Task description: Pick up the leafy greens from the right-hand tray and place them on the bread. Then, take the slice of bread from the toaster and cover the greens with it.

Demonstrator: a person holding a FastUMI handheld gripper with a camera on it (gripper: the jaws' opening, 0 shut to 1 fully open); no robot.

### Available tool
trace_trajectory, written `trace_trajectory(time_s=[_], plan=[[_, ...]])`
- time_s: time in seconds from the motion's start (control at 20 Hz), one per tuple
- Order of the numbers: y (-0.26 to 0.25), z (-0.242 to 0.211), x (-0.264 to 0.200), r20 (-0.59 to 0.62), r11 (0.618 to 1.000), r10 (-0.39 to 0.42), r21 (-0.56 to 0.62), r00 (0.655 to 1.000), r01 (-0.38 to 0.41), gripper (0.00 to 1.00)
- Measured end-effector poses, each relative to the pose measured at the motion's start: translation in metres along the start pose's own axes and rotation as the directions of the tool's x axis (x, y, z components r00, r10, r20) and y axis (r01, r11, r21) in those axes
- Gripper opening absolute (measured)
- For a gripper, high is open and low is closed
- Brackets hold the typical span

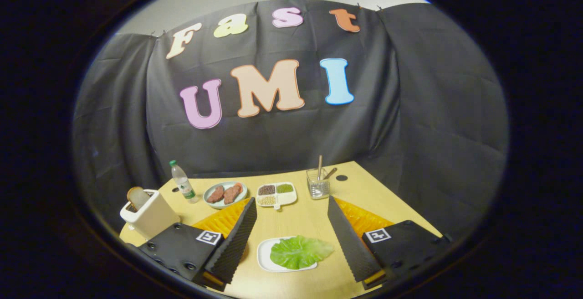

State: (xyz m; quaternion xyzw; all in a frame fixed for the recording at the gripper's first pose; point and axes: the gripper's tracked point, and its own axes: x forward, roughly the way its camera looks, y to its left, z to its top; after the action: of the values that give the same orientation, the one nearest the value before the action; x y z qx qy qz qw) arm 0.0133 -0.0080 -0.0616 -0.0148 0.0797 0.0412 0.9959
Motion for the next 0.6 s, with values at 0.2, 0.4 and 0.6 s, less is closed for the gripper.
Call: trace_trajectory(time_s=[0.2, 0.4, 0.6], plan=[[-0.022, -0.051, 0.016, -0.147, 0.999, 0.031, 0.021, 0.989, -0.029, 0.98], [-0.047, -0.11, 0.03, -0.295, 0.998, 0.037, 0.065, 0.955, -0.019, 0.98], [-0.058, -0.163, 0.042, -0.421, 0.988, 0.078, 0.152, 0.904, -0.015, 0.98]])
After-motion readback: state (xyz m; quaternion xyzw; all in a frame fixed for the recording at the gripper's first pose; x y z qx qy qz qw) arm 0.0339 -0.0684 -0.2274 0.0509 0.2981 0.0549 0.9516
